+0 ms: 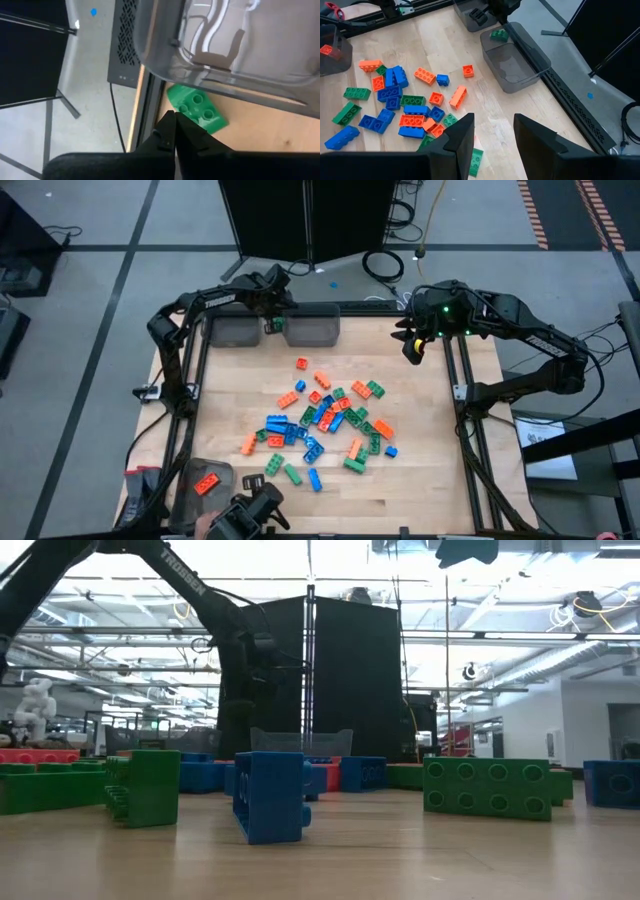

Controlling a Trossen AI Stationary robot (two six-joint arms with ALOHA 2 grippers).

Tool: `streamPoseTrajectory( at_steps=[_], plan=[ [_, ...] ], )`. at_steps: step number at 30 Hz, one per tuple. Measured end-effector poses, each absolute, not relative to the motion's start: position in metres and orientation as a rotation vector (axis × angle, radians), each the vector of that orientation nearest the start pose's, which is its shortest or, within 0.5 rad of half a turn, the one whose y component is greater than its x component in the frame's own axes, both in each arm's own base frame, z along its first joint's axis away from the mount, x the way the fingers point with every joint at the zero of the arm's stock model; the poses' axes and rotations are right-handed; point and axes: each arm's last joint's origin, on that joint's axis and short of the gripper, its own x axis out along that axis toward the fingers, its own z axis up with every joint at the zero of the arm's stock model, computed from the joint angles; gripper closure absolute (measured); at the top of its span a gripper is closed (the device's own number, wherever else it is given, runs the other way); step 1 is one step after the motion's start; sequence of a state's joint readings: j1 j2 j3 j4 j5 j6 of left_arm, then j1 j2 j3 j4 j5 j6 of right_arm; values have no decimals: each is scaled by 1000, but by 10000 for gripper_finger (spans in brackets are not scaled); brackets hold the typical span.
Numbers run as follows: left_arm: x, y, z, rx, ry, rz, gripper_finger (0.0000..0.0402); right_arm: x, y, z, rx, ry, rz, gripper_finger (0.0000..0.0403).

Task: Sort blocks
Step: Put the green gamepiece into the top left black bin

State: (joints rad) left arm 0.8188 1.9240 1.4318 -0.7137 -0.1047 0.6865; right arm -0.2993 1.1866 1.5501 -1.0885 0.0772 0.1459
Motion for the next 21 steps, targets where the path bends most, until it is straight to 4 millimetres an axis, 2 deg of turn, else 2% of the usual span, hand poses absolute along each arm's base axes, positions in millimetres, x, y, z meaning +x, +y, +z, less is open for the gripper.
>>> streamPoseTrajectory(
  at_steps=[4, 11, 21],
  plan=[
    [267, 287, 193, 126, 1359, 358, 401, 191, -61, 427, 219, 698, -413, 268],
    [269, 290, 169, 51, 1416, 351, 401, 191, -61, 427, 218, 699, -413, 268],
    [273, 293, 159, 37, 1406, 332, 402, 191, -61, 427, 222, 699, -415, 268]
  ],
)
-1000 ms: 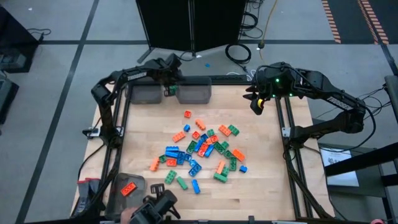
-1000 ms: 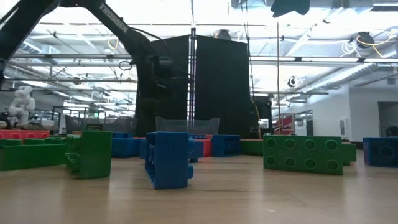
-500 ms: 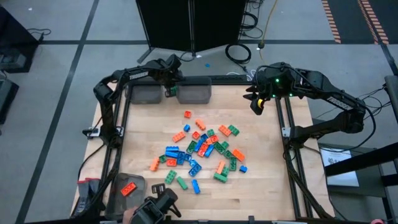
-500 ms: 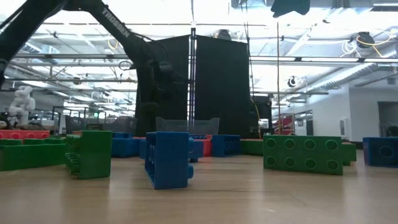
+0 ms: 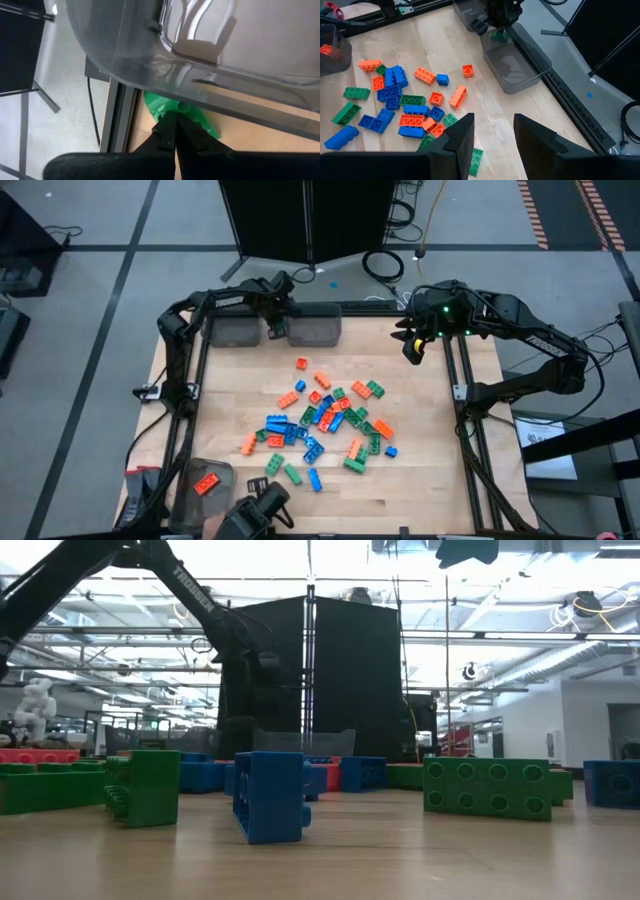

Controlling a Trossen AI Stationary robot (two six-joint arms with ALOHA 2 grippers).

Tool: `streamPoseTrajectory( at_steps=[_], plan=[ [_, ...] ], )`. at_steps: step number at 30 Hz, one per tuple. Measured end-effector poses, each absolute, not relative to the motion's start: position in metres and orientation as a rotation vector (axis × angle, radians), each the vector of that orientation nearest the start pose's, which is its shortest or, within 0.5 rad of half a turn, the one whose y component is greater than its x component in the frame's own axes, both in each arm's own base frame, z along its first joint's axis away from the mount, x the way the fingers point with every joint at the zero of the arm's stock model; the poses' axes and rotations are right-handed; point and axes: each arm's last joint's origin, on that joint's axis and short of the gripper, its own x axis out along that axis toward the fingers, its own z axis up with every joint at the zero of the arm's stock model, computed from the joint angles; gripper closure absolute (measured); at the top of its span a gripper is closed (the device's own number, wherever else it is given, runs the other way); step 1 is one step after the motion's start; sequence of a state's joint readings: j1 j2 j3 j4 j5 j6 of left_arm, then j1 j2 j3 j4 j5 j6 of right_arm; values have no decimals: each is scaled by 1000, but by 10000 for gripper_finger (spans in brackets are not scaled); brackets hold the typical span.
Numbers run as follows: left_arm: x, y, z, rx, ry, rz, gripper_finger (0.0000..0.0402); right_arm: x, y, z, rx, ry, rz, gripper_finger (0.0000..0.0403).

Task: Sort blocks
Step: Put the green gamepiece into the top left black bin

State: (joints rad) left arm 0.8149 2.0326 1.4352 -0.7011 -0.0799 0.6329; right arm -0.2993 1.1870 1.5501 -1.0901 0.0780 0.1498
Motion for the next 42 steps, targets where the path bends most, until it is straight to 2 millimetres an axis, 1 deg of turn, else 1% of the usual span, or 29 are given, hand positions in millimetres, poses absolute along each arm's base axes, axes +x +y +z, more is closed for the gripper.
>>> streamPoseTrajectory(
  at_steps=[5, 9, 11, 13, 16, 18, 21, 23, 25, 27, 28, 30, 33, 37, 40, 42],
  plan=[
    [274, 281, 158, -13, 1452, 295, 402, 191, -61, 427, 225, 698, -416, 268],
    [271, 255, 165, -138, 1532, 172, 401, 191, -61, 427, 219, 700, -413, 268],
    [271, 241, 172, -178, 1566, 124, 401, 191, -61, 427, 211, 701, -410, 268],
    [272, 228, 187, -189, 1567, 128, 401, 191, -61, 427, 204, 703, -408, 268],
    [272, 210, 215, -190, 1527, 170, 401, 191, -61, 427, 192, 705, -403, 268],
    [272, 195, 238, -184, 1457, 211, 401, 192, -61, 427, 186, 703, -401, 268],
    [268, 169, 275, -237, 1319, 256, 401, 193, -62, 429, 181, 689, -400, 268],
    [263, 151, 297, -292, 1235, 320, 401, 196, -63, 431, 177, 653, -402, 268],
    [258, 135, 316, -320, 1147, 401, 401, 205, -66, 433, 168, 610, -401, 268],
    [257, 124, 329, -285, 1078, 515, 401, 214, -68, 429, 138, 617, -389, 268],
    [258, 122, 331, -276, 1060, 585, 401, 218, -70, 427, 125, 629, -384, 268],
    [259, 121, 329, -326, 1043, 717, 401, 224, -71, 421, 116, 670, -378, 268],
    [269, 123, 313, -412, 1030, 856, 401, 229, -73, 412, 124, 739, -375, 268],
    [286, 127, 267, -408, 1154, 1001, 401, 236, -75, 402, 131, 810, -373, 268],
    [295, 130, 234, -429, 1246, 1036, 401, 237, -76, 400, 131, 825, -371, 268],
    [300, 128, 215, -422, 1297, 1060, 401, 237, -76, 400, 131, 828, -371, 268]
  ],
)
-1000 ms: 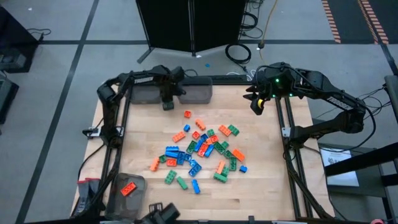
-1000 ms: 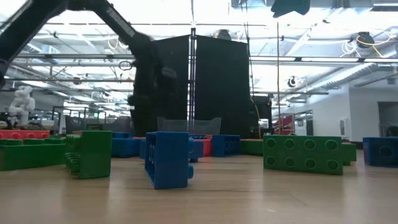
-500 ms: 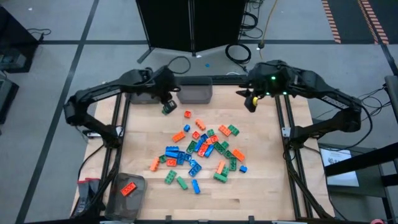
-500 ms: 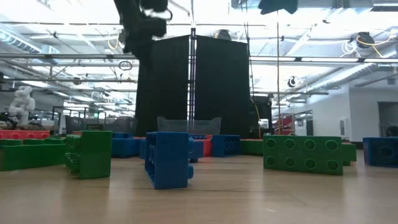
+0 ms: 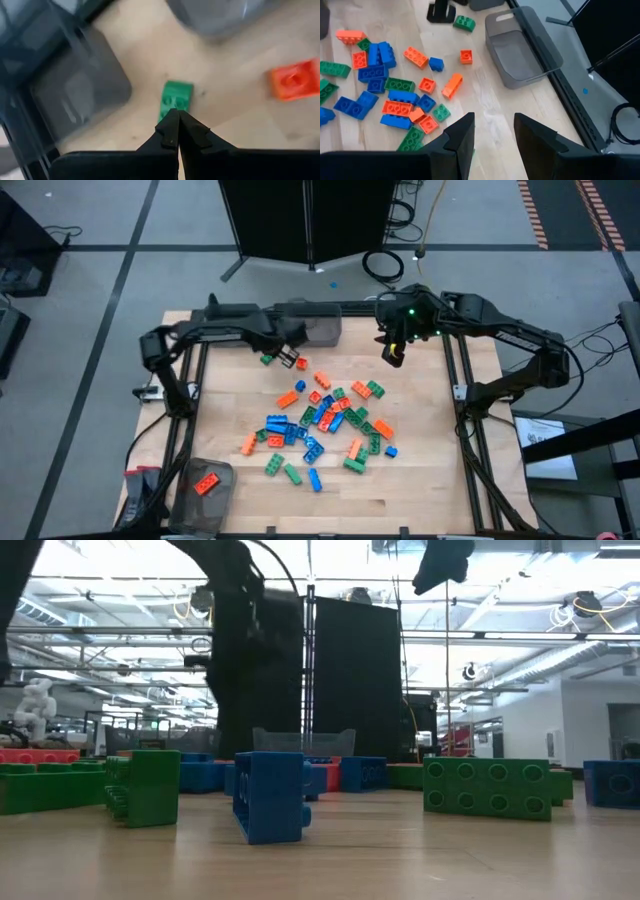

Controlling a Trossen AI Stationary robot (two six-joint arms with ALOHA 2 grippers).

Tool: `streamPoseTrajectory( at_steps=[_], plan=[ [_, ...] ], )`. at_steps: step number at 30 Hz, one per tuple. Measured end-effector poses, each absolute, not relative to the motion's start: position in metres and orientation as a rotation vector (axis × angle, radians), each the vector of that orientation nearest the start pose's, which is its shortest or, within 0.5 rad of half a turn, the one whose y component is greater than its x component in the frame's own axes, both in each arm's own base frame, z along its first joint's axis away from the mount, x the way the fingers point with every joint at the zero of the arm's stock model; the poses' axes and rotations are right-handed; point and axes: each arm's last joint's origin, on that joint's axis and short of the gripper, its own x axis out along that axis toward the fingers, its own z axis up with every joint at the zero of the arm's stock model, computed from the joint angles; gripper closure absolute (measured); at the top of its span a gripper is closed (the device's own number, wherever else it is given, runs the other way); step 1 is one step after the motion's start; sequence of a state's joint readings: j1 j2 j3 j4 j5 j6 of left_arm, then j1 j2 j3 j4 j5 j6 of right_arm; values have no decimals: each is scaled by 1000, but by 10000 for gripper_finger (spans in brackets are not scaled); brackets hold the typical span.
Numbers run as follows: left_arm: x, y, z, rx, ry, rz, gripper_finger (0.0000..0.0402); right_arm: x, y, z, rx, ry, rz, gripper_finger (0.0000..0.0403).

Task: Sort blocks
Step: Put the green gamepiece into the top left black bin

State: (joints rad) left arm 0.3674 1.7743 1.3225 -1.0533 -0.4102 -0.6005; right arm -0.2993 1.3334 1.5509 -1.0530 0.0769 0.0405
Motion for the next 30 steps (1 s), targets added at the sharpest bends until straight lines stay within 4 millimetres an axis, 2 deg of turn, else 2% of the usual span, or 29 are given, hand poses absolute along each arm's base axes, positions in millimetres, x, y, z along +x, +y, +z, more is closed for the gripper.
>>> streamPoseTrajectory(
  at_steps=[3, 10, 15, 22, 30],
  plan=[
    [303, 123, 197, -417, 1337, 1100, 401, 236, -75, 401, 131, 828, -370, 268],
    [306, 123, 178, -341, 1352, 1201, 401, 224, -71, 404, 136, 843, -370, 268],
    [297, 130, 162, -345, 1409, 1241, 401, 216, -69, 409, 134, 826, -371, 268],
    [288, 134, 151, -376, 1402, 1288, 401, 209, -67, 414, 132, 802, -372, 268],
    [292, 131, 144, -420, 1378, 1189, 402, 208, -66, 415, 133, 798, -369, 268]
  ],
)
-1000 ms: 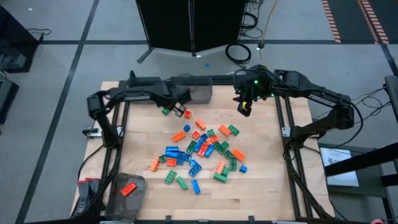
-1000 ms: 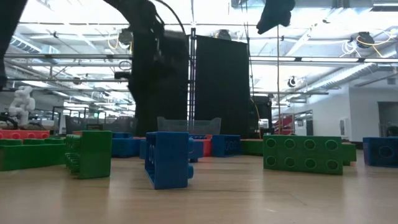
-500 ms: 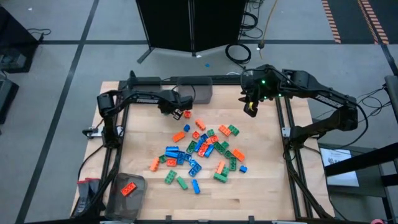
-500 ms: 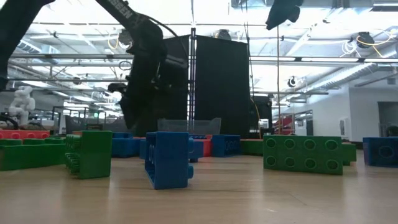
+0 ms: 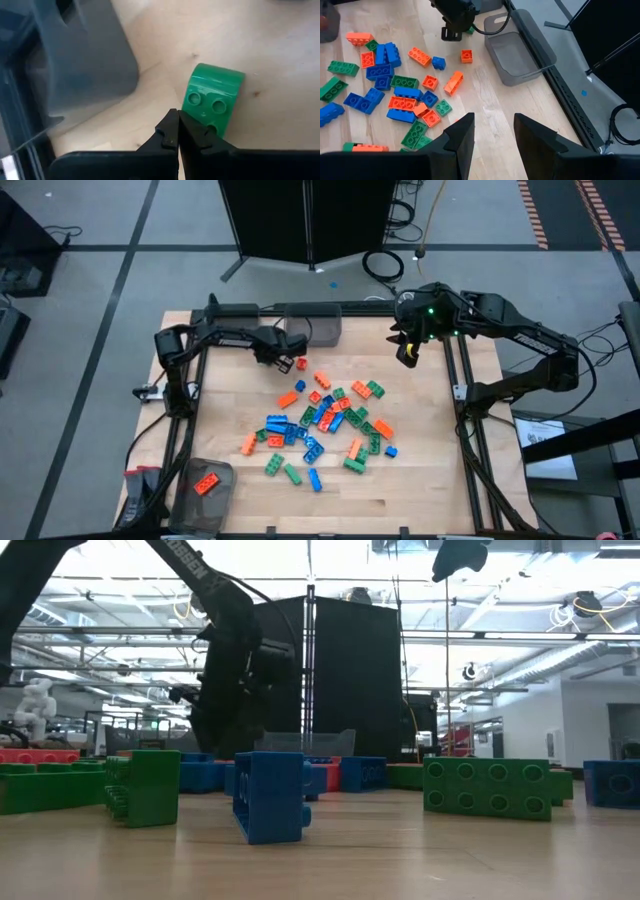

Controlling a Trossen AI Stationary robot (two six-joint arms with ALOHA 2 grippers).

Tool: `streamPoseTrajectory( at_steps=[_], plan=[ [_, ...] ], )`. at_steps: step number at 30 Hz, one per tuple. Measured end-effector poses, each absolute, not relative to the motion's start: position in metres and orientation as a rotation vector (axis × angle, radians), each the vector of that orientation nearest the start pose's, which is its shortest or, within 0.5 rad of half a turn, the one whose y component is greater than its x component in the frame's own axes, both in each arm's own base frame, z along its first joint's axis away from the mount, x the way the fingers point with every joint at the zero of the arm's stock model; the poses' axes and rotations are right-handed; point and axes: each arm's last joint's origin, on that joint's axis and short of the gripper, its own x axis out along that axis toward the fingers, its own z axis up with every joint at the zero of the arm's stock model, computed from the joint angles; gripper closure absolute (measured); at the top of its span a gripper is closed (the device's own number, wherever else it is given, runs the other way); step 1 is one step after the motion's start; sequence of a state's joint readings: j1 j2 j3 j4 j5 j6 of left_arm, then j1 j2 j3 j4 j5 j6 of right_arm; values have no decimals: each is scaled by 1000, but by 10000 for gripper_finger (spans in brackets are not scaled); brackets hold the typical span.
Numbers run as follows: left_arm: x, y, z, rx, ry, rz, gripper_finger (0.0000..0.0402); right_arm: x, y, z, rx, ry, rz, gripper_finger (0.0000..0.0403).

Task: Sort blocks
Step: Put the green gamepiece into the top left black bin

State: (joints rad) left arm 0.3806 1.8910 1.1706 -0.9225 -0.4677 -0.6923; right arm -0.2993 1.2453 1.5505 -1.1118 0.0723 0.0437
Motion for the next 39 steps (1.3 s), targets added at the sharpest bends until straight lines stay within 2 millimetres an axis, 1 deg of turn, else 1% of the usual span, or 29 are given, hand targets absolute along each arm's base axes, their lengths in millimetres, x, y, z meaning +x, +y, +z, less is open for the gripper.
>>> streamPoseTrajectory(
  at_steps=[2, 6, 9, 14, 16, 18, 21, 24, 27, 30, 33, 36, 39],
  plan=[
    [295, 122, 150, -481, 1385, 1113, 402, 208, -66, 415, 133, 798, -369, 268],
    [308, 89, 165, -581, 1380, 901, 401, 208, -66, 415, 131, 799, -368, 268],
    [314, 69, 182, -590, 1309, 880, 401, 208, -66, 415, 117, 801, -362, 268],
    [311, 54, 210, -587, 1186, 883, 401, 208, -66, 415, 103, 804, -356, 268],
    [309, 51, 221, -609, 1133, 881, 401, 208, -66, 415, 98, 805, -354, 268],
    [309, 49, 228, -595, 1106, 849, 396, 208, -66, 415, 100, 805, -348, 268],
    [310, 47, 229, -518, 1127, 787, 374, 208, -65, 415, 110, 803, -300, 268],
    [314, 47, 222, -457, 1177, 711, 343, 209, -64, 415, 113, 802, -268, 268],
    [318, 50, 211, -463, 1235, 662, 305, 209, -64, 414, 113, 802, -267, 268],
    [321, 53, 202, -474, 1263, 671, 267, 208, -64, 414, 115, 810, -267, 268],
    [323, 55, 194, -481, 1289, 674, 237, 207, -63, 413, 117, 826, -266, 268],
    [323, 55, 191, -495, 1312, 669, 220, 206, -63, 412, 118, 838, -264, 268],
    [323, 54, 190, -544, 1307, 687, 217, 205, -63, 411, 120, 850, -264, 268]
  ],
)
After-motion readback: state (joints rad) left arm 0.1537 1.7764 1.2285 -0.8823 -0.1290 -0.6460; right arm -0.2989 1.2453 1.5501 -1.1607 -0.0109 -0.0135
